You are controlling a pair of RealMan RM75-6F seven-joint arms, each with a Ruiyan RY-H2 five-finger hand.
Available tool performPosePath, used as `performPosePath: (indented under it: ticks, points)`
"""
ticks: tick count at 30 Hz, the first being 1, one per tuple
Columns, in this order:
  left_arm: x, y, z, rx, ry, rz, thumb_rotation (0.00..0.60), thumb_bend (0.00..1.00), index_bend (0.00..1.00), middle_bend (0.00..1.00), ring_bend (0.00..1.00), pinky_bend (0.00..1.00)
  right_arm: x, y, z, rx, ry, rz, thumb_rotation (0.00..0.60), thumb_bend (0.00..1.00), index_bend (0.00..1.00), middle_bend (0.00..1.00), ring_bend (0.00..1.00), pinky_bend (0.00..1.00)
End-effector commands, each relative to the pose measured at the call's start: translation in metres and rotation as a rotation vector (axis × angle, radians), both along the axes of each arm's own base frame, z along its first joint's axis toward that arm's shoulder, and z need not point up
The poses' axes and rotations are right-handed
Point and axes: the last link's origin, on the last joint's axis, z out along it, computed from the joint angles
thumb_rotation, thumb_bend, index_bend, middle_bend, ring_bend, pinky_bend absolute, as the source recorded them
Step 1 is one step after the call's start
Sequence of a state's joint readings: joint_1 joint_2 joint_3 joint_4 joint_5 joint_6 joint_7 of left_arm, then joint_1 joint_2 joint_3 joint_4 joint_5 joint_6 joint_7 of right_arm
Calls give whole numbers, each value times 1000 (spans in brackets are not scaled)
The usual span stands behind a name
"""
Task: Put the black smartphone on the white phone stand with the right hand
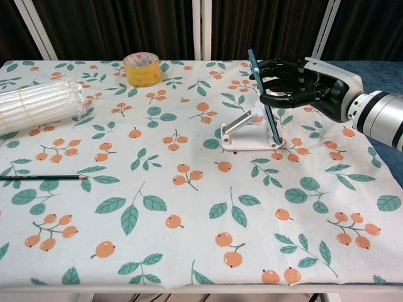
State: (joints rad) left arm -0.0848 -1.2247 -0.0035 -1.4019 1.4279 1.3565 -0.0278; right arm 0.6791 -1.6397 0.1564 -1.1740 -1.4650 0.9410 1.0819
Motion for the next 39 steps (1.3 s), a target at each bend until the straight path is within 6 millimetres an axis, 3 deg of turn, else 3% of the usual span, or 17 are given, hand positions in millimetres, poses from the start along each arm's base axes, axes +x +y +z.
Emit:
performPosePath:
  ticks: [1, 12, 16, 19, 25, 29, 32, 37, 39]
  points:
    - [-1, -1, 0, 0, 0, 2, 328, 61, 102, 115, 125, 216, 0, 1, 0, 6, 7, 8, 600, 191, 0, 19, 8, 0]
    - [0, -1, 0, 2, 0, 1, 328, 61, 101, 114, 125, 216, -2, 4, 4, -11, 17, 42, 600, 161, 0, 0, 0, 0]
    - [1, 0, 1, 4, 3, -2, 327, 61, 101, 115, 125, 216, -10, 11, 18, -85, 72, 93, 600, 119, 0, 0, 0, 0]
    - [2, 0, 3, 9, 6, -8, 328, 61, 102, 115, 125, 216, -28, 21, 38, -179, 173, 137, 600, 92, 0, 0, 0, 0]
    - [6, 0, 4, 20, 12, -19, 335, 61, 102, 115, 126, 216, -91, 58, 102, -418, 557, 134, 600, 78, 0, 0, 0, 0]
    - [10, 0, 5, 34, 25, -38, 359, 61, 102, 115, 125, 216, -146, 101, 147, -595, 1011, 28, 600, 73, 0, 0, 0, 0]
    - [14, 1, 8, 48, 35, -52, 364, 62, 102, 115, 125, 216, -171, 139, 169, -602, 1196, -95, 600, 73, 0, 0, 0, 0]
    - [22, 5, 13, 78, 50, -105, 363, 61, 102, 115, 125, 216, -189, 191, 189, -588, 1241, -281, 600, 73, 0, 0, 0, 0]
    - [25, 7, 15, 87, 51, -134, 361, 61, 102, 115, 125, 215, -192, 200, 195, -578, 1212, -304, 600, 73, 0, 0, 0, 0]
